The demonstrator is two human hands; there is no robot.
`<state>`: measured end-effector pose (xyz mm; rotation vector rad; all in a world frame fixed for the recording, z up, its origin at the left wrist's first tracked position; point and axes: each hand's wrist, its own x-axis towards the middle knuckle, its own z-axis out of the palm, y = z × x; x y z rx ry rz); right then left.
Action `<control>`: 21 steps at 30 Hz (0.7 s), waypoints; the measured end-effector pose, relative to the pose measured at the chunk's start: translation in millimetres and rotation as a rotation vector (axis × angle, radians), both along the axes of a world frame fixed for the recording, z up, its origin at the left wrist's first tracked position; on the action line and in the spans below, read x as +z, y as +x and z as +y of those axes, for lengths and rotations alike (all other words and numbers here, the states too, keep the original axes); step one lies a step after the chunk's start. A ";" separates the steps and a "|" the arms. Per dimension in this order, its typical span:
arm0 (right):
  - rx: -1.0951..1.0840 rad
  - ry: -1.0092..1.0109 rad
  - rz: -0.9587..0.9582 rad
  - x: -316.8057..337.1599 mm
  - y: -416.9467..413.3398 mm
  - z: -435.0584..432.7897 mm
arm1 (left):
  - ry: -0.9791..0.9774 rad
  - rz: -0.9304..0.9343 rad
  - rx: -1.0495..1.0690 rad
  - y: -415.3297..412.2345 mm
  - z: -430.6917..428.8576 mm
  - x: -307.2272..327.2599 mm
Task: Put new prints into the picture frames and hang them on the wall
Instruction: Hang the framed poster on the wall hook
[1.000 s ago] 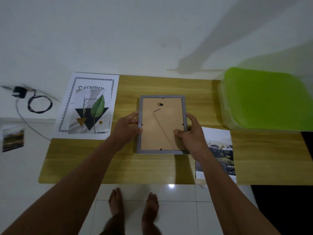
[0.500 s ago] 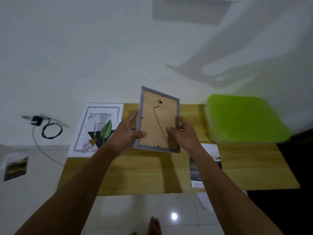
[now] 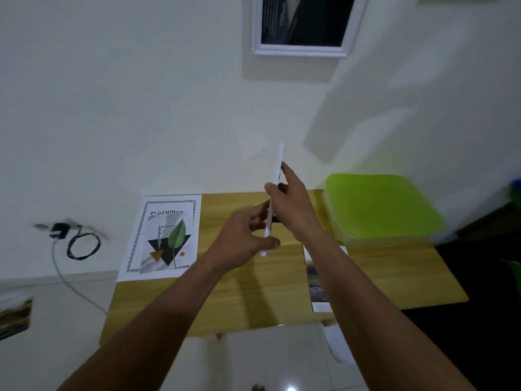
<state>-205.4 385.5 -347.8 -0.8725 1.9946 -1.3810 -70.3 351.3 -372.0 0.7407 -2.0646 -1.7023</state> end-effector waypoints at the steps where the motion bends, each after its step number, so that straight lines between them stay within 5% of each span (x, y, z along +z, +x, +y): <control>1: -0.012 -0.007 0.042 2.3 -0.6 1.5 | -0.022 -0.016 -0.013 -2.4 3.2 -1.7; 5: -0.122 -0.052 0.054 -0.5 -9.6 9.9 | -0.100 -0.066 0.036 -11.1 0.8 -9.5; 9: -0.168 -0.129 -0.127 9.1 -18.9 25.2 | -0.248 -0.111 0.344 -1.7 -28.3 -5.8; 15: -0.059 -0.291 -0.291 34.0 -28.4 20.7 | -0.015 -0.071 0.309 23.1 -65.9 32.4; 21: 0.291 -0.247 0.063 90.5 -20.1 -7.2 | -0.107 0.110 0.349 56.7 -96.6 87.6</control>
